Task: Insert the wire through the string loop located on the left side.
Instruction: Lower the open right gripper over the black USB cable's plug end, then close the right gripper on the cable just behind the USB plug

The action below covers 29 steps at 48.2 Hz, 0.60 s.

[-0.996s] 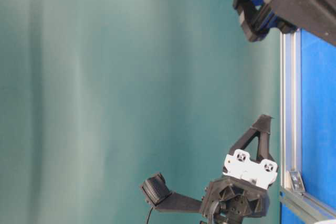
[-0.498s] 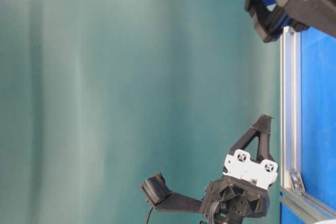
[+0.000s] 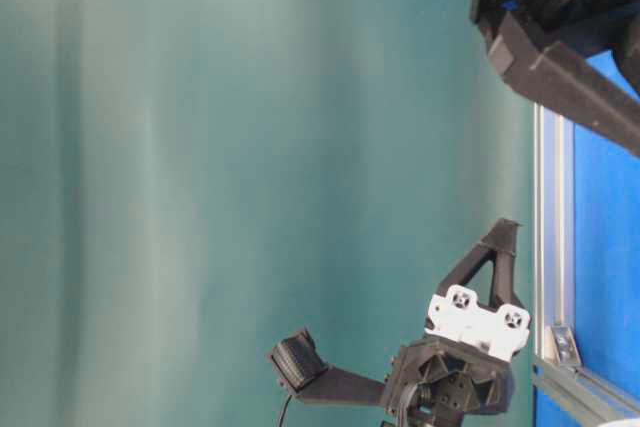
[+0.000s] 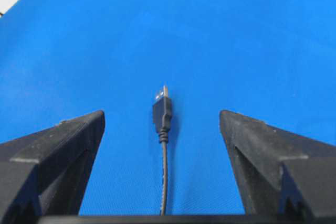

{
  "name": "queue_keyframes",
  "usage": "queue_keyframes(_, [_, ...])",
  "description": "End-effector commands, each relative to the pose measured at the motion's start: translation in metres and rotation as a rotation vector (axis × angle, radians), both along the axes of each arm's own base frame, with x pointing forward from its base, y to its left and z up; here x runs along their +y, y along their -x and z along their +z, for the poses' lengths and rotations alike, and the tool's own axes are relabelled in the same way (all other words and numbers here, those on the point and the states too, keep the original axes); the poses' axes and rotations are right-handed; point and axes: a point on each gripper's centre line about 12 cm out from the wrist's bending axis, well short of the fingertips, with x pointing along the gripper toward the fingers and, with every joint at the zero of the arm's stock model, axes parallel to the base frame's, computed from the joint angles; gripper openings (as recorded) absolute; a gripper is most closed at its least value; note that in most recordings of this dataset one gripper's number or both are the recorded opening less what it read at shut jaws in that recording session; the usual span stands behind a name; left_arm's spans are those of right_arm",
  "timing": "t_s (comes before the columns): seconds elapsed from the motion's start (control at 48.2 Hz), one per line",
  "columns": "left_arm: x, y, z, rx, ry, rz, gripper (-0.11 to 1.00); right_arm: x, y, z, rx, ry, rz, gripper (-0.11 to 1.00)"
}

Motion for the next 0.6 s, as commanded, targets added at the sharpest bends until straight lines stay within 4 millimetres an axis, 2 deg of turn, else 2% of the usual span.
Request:
queue_keyframes(0.0, [0.001,-0.003,0.017,-0.050,-0.015,0.000,0.00,-0.001,-0.008,0.013,-0.043,-0.017,-0.013,0.87])
queue_keyframes(0.581, [0.001,-0.002,0.015,-0.042,-0.011,0.000,0.00,-0.003,-0.027,-0.055,0.050,-0.063,-0.101,0.87])
